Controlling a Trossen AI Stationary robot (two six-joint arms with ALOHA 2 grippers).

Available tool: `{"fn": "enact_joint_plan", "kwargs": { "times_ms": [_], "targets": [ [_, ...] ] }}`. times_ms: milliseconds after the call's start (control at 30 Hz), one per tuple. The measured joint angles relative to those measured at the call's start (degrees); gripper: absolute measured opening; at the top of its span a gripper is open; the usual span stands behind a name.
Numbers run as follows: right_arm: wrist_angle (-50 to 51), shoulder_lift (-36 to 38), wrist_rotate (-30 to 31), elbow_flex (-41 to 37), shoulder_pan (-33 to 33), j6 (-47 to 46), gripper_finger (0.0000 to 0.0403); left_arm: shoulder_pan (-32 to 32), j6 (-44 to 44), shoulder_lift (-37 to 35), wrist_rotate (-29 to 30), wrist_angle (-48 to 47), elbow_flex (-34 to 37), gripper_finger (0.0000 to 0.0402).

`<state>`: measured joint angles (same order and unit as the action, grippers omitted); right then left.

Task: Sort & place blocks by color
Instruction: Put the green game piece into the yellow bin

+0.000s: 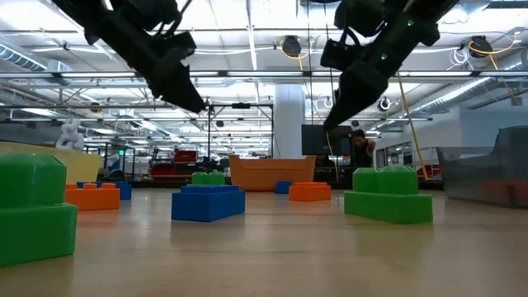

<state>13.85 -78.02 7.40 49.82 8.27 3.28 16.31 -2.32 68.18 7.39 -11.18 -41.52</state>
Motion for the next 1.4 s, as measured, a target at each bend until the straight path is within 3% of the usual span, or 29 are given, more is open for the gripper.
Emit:
{"fn": "enact_joint_plan", "kwargs": {
  "times_ms": [200, 700, 1100, 1267, 1400],
  "targets": [
    [-2.11, 0.70, -0.02, 0.04, 0.02, 3.37, 0.0302, -1.08, -5.83, 8.38, -3.08, 4.84, -0.29, 0.0244],
    [-1.34, 1.57, 0.04, 0.02, 0.05, 4.40, 0.0302, -0.26, -12.22, 26.73, -9.34, -20.12, -16.43, 0.0244],
    [1.79, 1.57, 0.15, 0.02, 0.04, 5.33, 0.0302, -1.48, -14.03, 37.23, -10.04, -17.22, -18.04, 0.0244],
    [1.81, 1.57, 0.28, 0.02, 0.04, 5.85, 0.0302, -1.80, -11.61, 38.42, -9.63, -17.00, -18.05, 0.0239],
    [1.87, 1.57, 0.31, 0.02, 0.08, 7.04, 0.0302, -2.11, -10.84, 35.82, -7.97, -17.36, -17.82, 0.0193]
  ]
}}
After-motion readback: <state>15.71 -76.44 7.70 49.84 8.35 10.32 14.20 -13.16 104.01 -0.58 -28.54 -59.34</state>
